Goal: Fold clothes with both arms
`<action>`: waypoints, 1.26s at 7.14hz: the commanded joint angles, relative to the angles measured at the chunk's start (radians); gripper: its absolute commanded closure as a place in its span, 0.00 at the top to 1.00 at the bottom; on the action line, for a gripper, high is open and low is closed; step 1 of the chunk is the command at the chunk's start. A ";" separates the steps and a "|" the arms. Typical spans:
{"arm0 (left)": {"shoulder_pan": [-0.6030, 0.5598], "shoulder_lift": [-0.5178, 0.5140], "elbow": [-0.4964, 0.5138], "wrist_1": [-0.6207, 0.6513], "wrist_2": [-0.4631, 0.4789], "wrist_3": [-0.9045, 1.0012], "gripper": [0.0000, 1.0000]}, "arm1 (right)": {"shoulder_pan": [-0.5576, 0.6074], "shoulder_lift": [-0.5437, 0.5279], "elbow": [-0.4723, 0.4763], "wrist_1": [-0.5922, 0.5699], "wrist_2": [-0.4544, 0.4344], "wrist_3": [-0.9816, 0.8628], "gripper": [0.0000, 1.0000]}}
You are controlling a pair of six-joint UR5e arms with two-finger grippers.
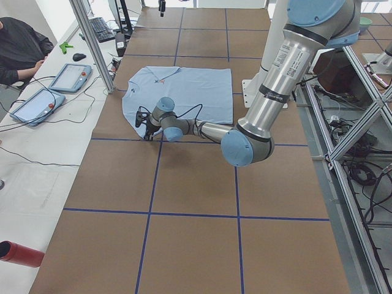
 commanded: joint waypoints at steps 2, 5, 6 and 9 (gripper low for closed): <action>0.002 -0.053 -0.093 0.147 -0.002 -0.002 0.00 | 0.000 0.001 0.001 0.000 0.000 0.001 1.00; 0.067 -0.207 -0.109 0.408 0.003 -0.022 0.00 | -0.002 0.001 0.000 0.000 -0.002 0.004 1.00; 0.077 -0.229 -0.101 0.433 0.005 -0.075 0.00 | -0.002 0.001 -0.002 0.000 -0.003 0.004 1.00; 0.097 -0.335 -0.033 0.519 0.006 -0.126 0.00 | -0.008 0.002 -0.005 0.000 -0.003 0.004 1.00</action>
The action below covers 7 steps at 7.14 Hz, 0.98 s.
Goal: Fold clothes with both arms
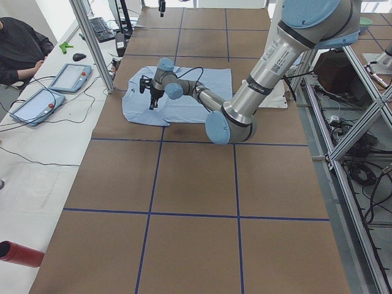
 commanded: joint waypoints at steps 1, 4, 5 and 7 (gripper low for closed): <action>0.029 -0.063 0.059 0.019 0.002 -0.047 0.00 | -0.003 0.001 -0.001 0.000 0.000 0.000 1.00; 0.043 -0.074 0.076 0.015 0.000 -0.094 0.00 | -0.004 0.001 -0.004 0.000 0.000 0.002 1.00; 0.043 -0.089 0.091 0.012 -0.001 -0.077 0.65 | -0.006 0.001 -0.003 0.000 0.000 0.002 1.00; 0.043 -0.081 0.067 0.011 -0.009 -0.020 1.00 | -0.027 0.000 0.008 0.000 0.001 0.029 1.00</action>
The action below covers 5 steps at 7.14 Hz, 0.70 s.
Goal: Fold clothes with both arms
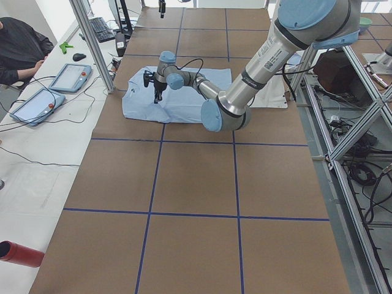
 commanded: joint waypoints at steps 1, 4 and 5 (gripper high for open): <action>0.000 0.028 -0.083 0.009 -0.009 0.029 1.00 | -0.065 0.000 0.044 0.002 -0.012 0.140 1.00; 0.000 0.267 -0.429 0.011 -0.059 0.092 1.00 | -0.339 -0.120 0.355 0.002 -0.248 0.574 1.00; 0.005 0.336 -0.526 0.009 -0.059 0.092 1.00 | -0.447 -0.167 0.445 0.002 -0.334 0.721 1.00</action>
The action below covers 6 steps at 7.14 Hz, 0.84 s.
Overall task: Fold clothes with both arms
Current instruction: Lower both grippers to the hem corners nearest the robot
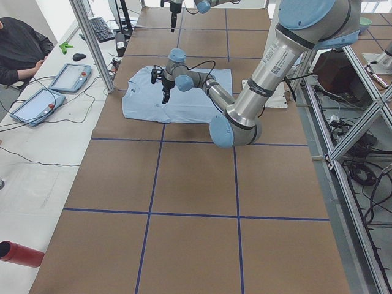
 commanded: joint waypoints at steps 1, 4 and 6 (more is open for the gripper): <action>0.029 0.161 -0.237 -0.001 -0.005 -0.001 1.00 | -0.270 -0.105 0.203 -0.001 -0.236 0.325 1.00; 0.167 0.344 -0.464 -0.006 0.043 -0.166 1.00 | -0.650 -0.228 0.375 0.000 -0.558 0.710 1.00; 0.309 0.465 -0.563 -0.013 0.127 -0.311 1.00 | -0.882 -0.295 0.397 0.086 -0.791 0.907 0.95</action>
